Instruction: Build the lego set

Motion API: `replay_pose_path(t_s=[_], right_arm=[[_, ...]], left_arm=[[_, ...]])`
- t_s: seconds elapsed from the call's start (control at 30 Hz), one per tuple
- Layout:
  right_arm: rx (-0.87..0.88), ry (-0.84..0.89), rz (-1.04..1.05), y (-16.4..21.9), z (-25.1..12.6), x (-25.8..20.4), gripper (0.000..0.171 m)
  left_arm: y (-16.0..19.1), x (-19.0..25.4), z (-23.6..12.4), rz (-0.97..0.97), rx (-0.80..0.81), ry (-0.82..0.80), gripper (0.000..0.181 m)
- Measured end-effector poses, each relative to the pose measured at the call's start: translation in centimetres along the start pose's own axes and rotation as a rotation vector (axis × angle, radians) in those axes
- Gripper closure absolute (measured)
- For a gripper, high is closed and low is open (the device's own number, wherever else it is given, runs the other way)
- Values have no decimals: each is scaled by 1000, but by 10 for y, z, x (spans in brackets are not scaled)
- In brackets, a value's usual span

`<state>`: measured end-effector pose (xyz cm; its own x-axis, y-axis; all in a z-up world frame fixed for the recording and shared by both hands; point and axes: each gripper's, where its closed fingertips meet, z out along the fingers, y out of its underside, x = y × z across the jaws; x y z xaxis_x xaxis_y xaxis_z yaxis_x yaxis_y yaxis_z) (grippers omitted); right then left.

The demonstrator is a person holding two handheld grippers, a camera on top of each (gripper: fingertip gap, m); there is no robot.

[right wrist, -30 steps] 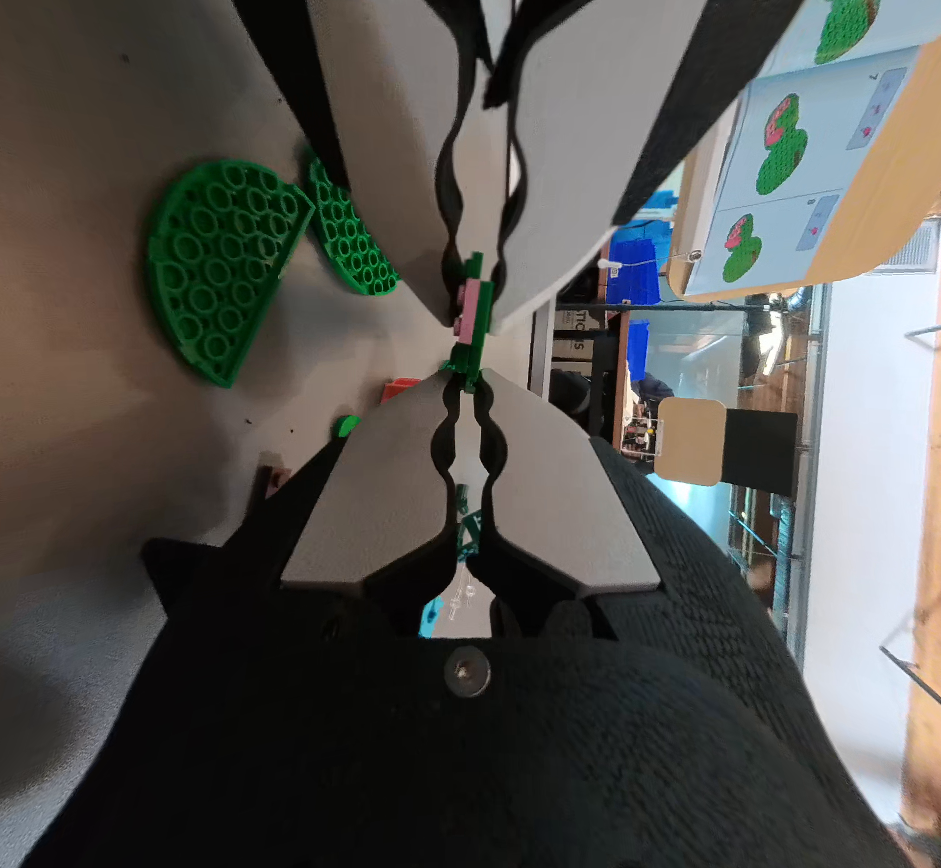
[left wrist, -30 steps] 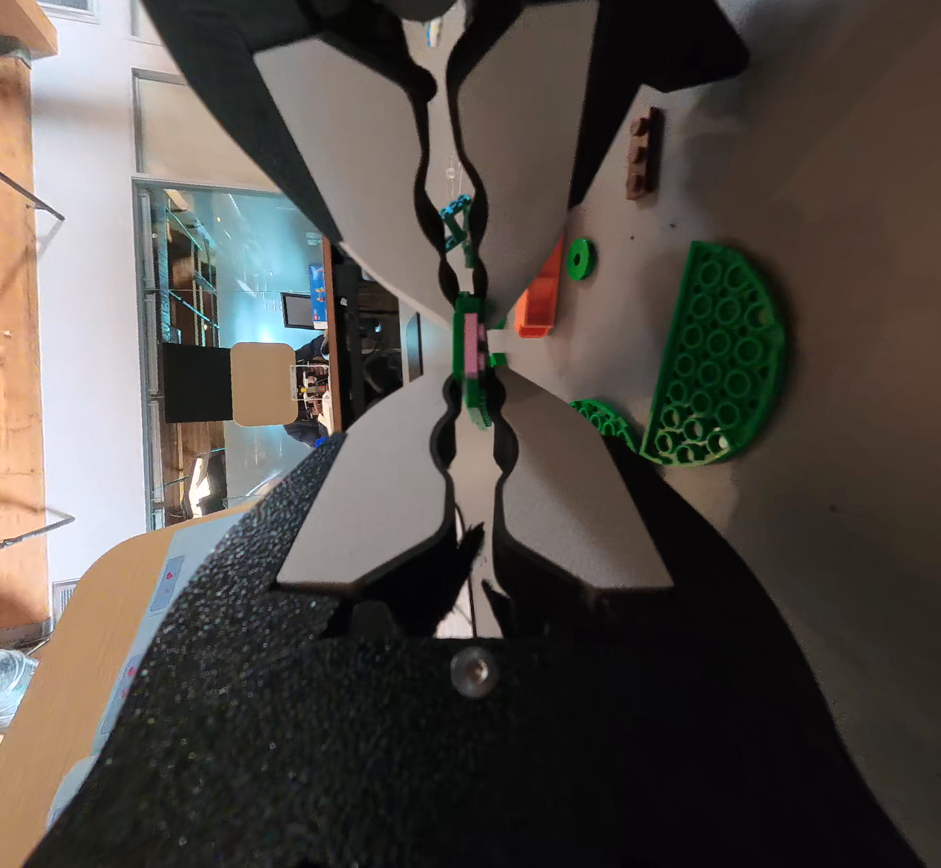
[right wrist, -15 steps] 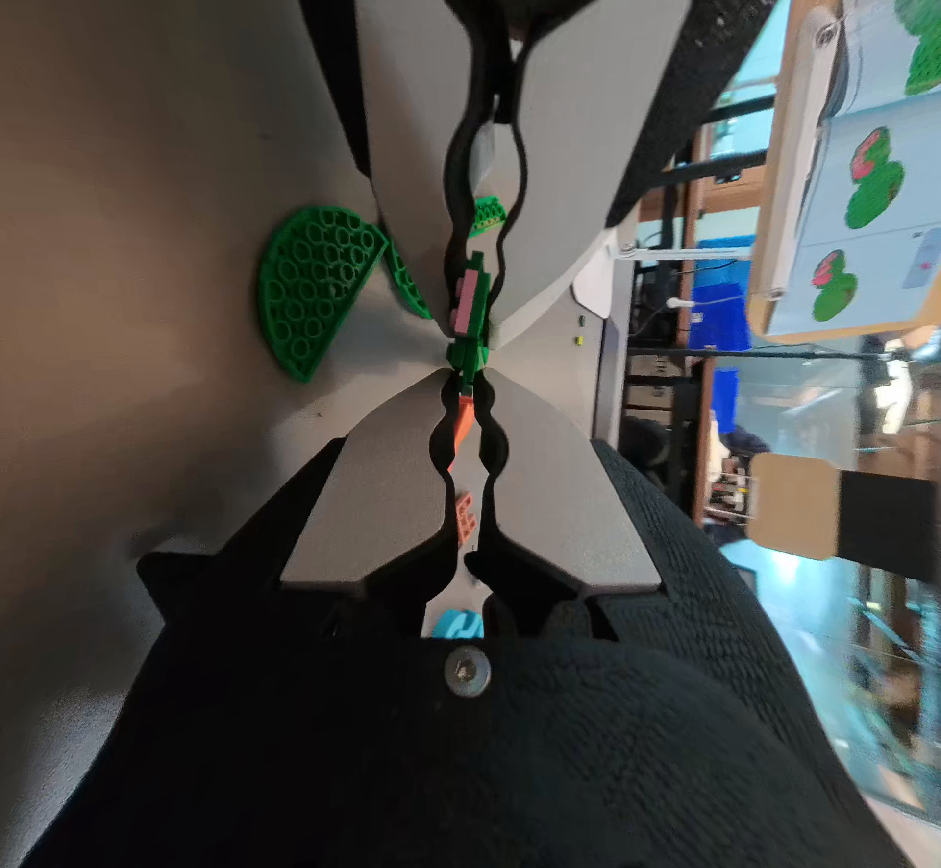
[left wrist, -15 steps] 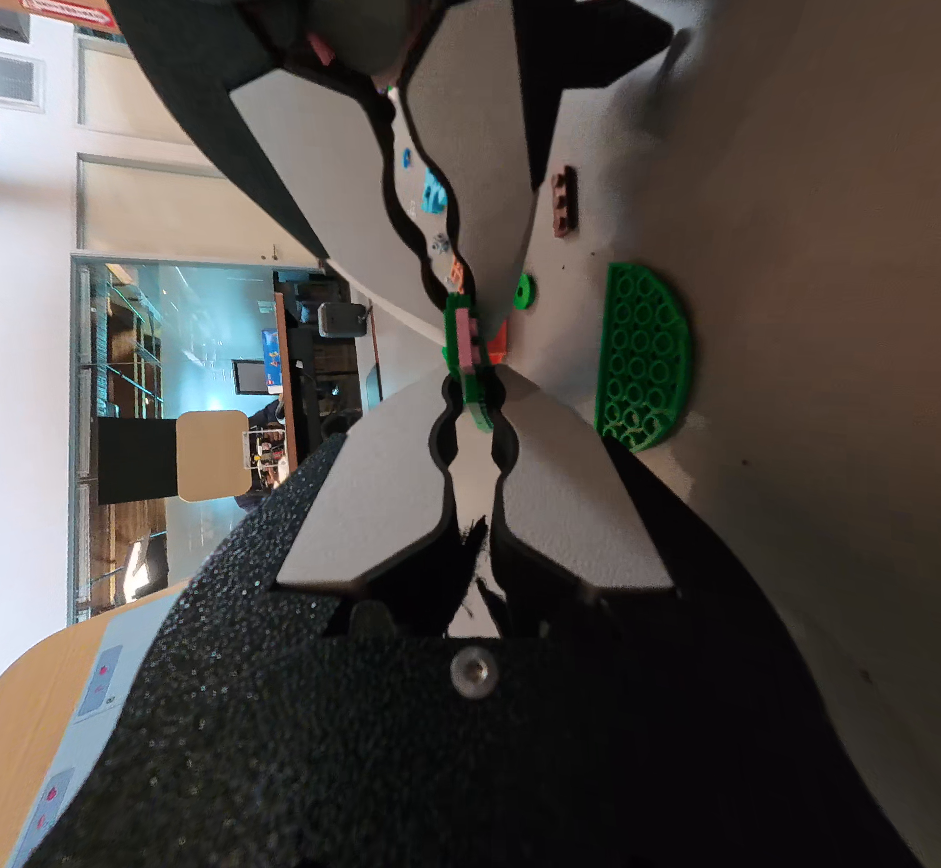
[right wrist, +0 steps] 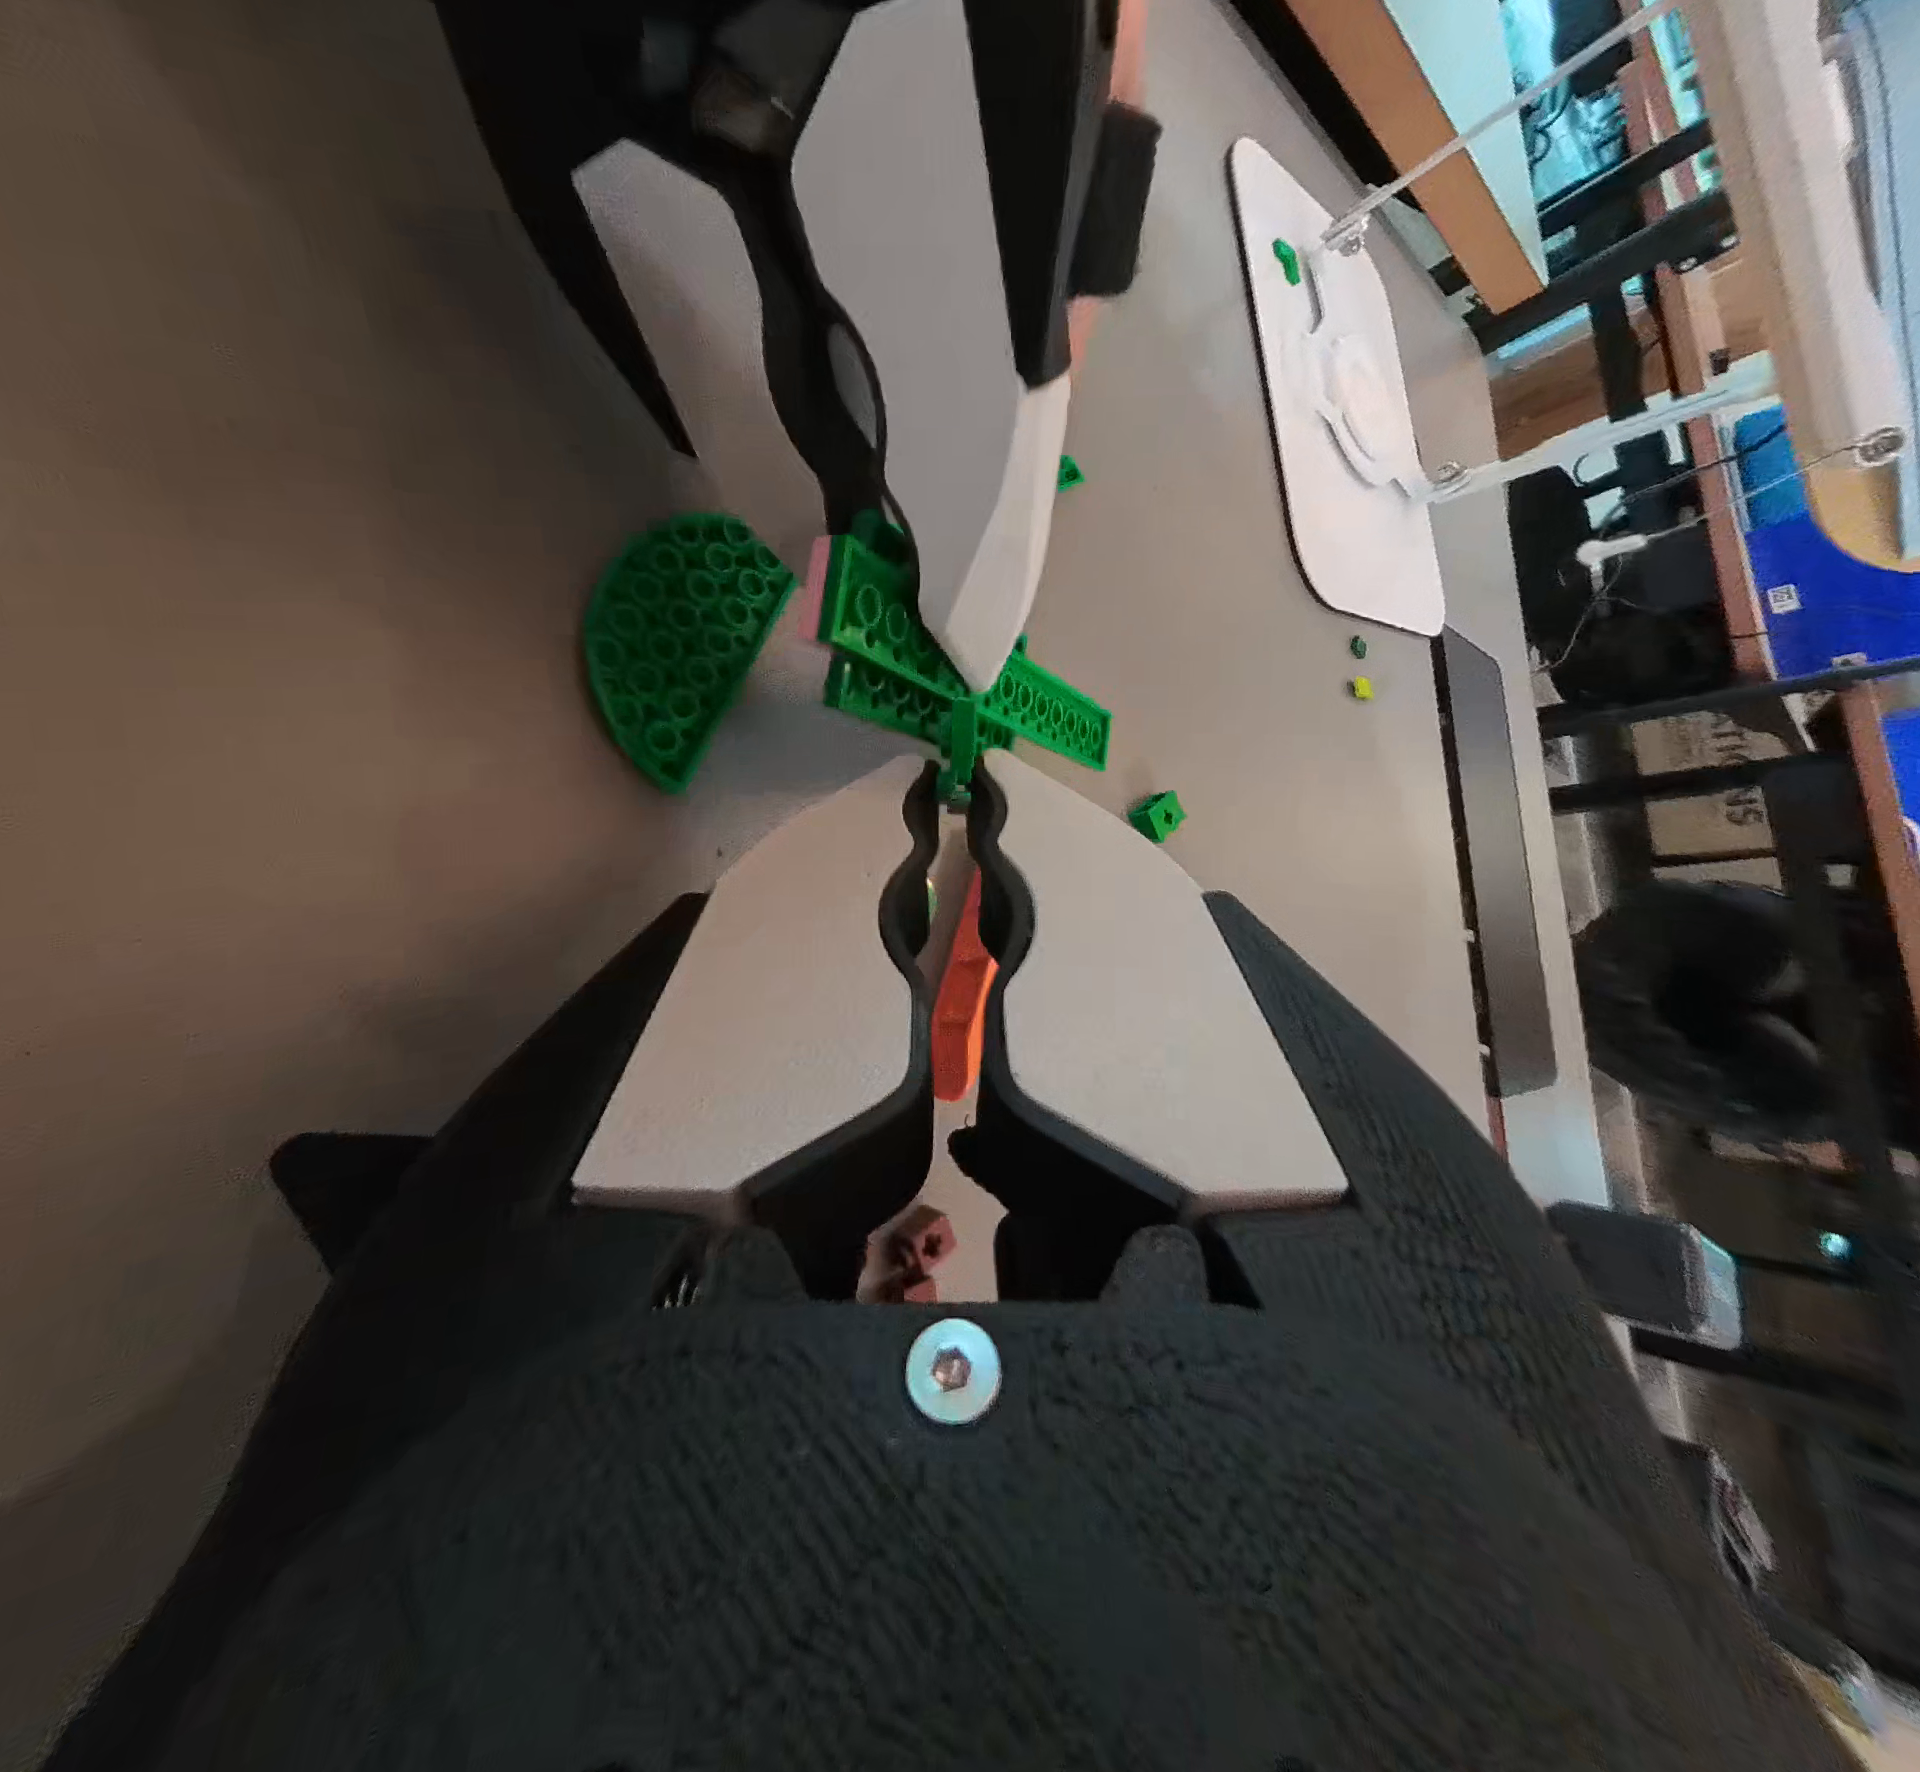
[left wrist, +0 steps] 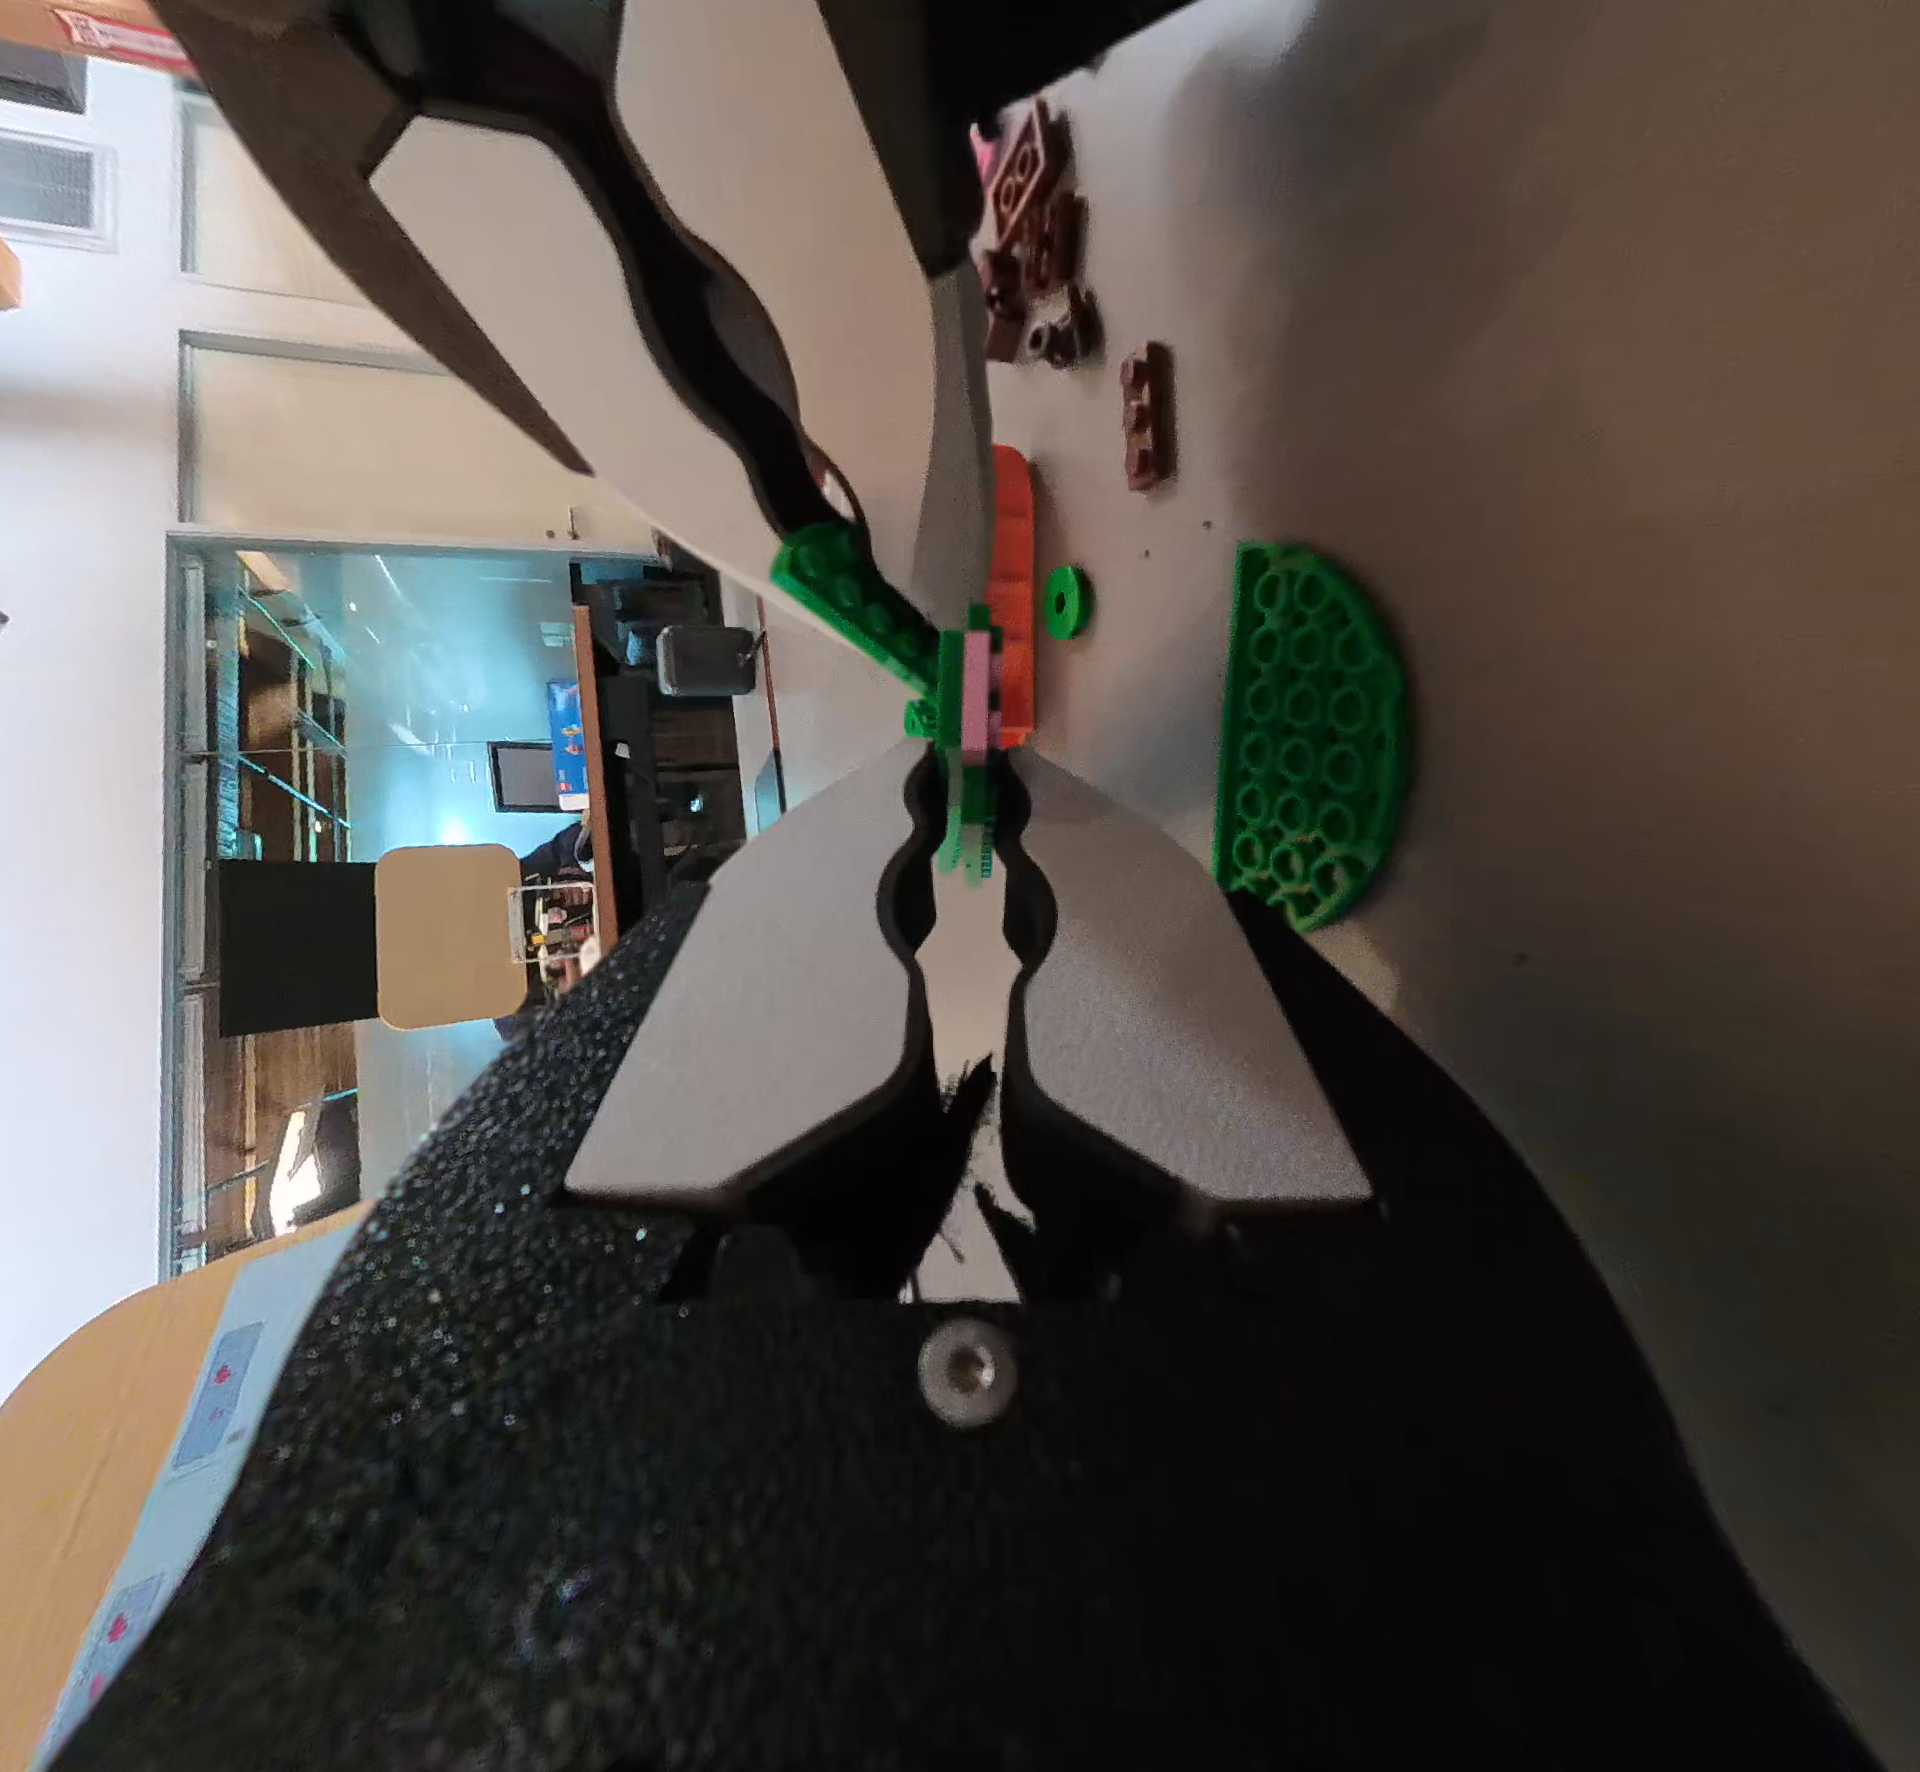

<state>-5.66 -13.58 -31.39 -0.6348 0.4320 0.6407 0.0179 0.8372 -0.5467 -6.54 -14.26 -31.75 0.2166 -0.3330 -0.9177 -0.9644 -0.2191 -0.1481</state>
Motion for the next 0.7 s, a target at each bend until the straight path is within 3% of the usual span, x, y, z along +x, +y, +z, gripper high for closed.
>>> replay_pose_path(t_s=[0.03,0.17,0.43,0.7], right_arm=[[4,5,5,0,1,1,168],[-56,113,-48,12,5,13,168],[-183,191,-199,20,19,9,168],[-170,159,-167,13,28,3,168]], left_arm=[[2,1,0,-1,-9,-1,173],[28,-14,-3,-22,-99,-68,173],[113,-51,-29,-273,-276,-235,173],[105,-47,-31,-155,-157,-283,173]])
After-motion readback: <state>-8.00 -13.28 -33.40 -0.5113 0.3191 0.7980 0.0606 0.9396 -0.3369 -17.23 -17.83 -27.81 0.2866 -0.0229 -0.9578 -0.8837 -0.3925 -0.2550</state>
